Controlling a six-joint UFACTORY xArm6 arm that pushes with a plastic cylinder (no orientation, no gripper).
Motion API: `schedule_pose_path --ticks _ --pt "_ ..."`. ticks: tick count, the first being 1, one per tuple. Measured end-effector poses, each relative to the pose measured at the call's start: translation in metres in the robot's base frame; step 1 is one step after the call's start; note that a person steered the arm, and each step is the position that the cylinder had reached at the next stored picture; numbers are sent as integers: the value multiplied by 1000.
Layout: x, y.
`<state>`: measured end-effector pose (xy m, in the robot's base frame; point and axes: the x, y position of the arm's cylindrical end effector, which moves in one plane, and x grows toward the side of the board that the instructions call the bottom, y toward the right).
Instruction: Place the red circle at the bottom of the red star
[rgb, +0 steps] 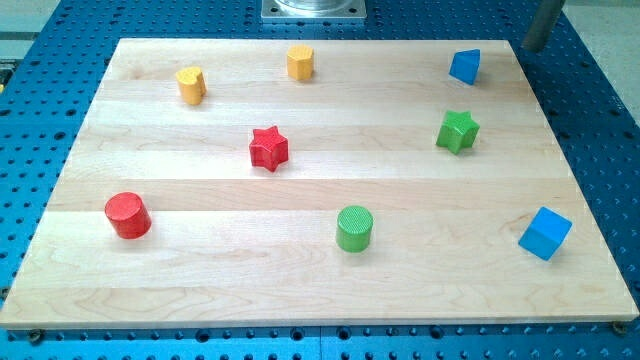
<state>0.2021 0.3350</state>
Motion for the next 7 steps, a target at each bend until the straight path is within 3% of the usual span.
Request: schedule_pose_path --ticks 7 --pt "3 -34"
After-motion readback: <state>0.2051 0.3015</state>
